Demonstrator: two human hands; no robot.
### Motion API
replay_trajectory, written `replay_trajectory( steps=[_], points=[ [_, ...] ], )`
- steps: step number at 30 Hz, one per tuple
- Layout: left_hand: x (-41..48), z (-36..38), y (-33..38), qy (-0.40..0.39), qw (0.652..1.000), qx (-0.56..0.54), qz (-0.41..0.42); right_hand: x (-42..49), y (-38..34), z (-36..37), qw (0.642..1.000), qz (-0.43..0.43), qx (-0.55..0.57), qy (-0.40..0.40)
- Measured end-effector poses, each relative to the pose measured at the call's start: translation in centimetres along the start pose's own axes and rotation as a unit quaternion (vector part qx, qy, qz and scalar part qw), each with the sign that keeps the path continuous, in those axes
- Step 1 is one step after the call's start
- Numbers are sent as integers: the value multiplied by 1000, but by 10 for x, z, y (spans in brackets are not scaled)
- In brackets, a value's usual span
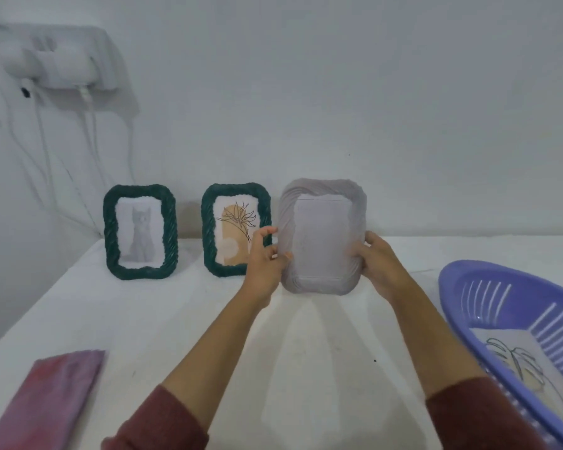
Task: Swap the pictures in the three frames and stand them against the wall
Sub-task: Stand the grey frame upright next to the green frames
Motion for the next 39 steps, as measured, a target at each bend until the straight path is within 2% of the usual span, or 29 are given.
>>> replay_trajectory(
  steps=[6,19,24,30,39],
  points=[
    [40,22,-10,5,999,28,16,54,9,-9,997,-7,80,0],
    [84,44,-50,-17,999,36,-22,97,38,-33,993,0,113,20],
    [84,43,-52,-16,999,41,-11,94,38,-34,994,-1,108,27],
    [77,34,-57,20,997,69,22,72,46,-38,991,-14,78,104],
    [66,35,-58,43,992,99,72,55,62,-44,991,-47,36,119]
  ],
)
Point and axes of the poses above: each hand's wrist, its own x-axis towards the middle knuckle, its own z-axis out of the palm, y = z × x, the point moved 4 cm from there along x, towards the middle knuckle, and after that the axes turned 1 degree about -x, right-handed, at the moved point
